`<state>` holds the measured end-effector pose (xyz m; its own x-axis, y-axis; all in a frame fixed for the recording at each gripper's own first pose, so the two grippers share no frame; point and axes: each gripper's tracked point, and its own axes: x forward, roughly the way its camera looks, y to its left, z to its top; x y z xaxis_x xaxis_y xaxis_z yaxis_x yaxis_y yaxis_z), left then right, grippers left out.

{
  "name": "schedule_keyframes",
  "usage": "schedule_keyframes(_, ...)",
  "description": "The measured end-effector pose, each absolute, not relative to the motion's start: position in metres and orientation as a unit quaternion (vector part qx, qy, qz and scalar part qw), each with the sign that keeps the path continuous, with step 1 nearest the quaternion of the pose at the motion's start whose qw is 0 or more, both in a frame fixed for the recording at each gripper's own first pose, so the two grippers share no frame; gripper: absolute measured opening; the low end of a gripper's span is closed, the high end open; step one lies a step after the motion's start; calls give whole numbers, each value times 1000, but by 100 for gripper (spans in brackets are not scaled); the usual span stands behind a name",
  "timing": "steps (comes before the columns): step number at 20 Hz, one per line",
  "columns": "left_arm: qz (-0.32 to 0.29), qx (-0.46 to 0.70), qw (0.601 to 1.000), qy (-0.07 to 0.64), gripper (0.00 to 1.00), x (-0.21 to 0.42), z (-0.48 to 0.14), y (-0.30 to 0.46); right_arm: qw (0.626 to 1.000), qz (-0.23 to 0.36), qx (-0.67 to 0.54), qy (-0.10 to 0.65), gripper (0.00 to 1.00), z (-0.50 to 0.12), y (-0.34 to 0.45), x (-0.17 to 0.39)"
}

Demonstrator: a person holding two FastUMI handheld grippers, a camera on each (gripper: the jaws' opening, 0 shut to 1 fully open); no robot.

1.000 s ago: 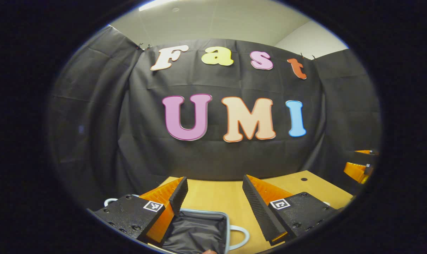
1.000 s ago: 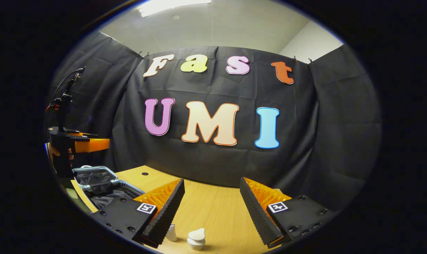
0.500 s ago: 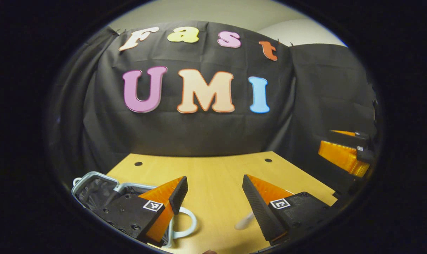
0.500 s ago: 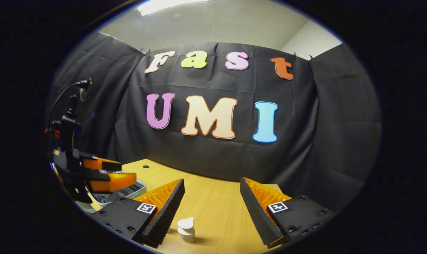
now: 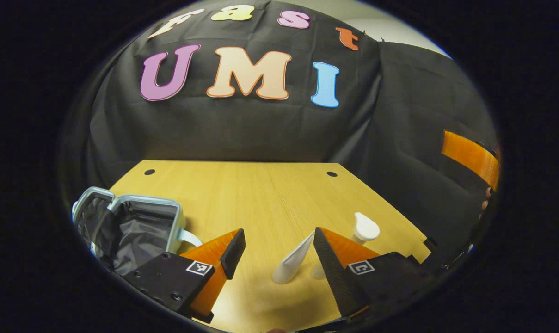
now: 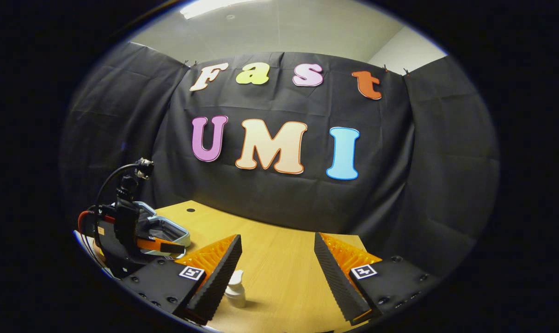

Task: First open the suitcase, pack the skin care products into it, and then close the suitcase.

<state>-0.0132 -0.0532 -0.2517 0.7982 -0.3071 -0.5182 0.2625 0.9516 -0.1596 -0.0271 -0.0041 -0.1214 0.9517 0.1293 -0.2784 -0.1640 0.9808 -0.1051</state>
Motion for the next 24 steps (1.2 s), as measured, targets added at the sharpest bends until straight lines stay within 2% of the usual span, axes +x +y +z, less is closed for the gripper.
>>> schedule_keyframes(5, -161, -39, 932, 323, 91, -19, -295, -68, 983, 72, -71, 151, 99, -129, -13, -33)
schedule_keyframes(7, -166, -46, 924, 342, 97, -21, -313, -74, 981, 81, -74, 161, 98, -137, -10, -35)
schedule_keyframes(9, -174, -50, 915, 360, 92, -26, -327, -76, 977, 95, -74, 175, 99, -148, -4, -39)
schedule_keyframes(11, -173, -48, 913, 366, 70, -26, -335, -76, 972, 113, -73, 190, 99, -161, 7, -43)
schedule_keyframes(13, -165, -46, 914, 368, 63, -24, -341, -73, 968, 128, -70, 203, 99, -174, 14, -47)
schedule_keyframes(14, -164, -48, 915, 365, 43, -23, -339, -71, 967, 134, -69, 206, 99, -181, 19, -48)
schedule_keyframes(15, -170, -56, 912, 369, 39, -22, -339, -74, 966, 139, -71, 208, 99, -189, 23, -49)
schedule_keyframes(19, -176, -54, 910, 372, 32, -21, -322, -64, 961, 141, -85, 222, 99, -223, 36, -49)
schedule_keyframes(24, -175, -51, 921, 344, 32, -13, -275, -44, 957, 138, -84, 242, 99, -266, 55, -49)
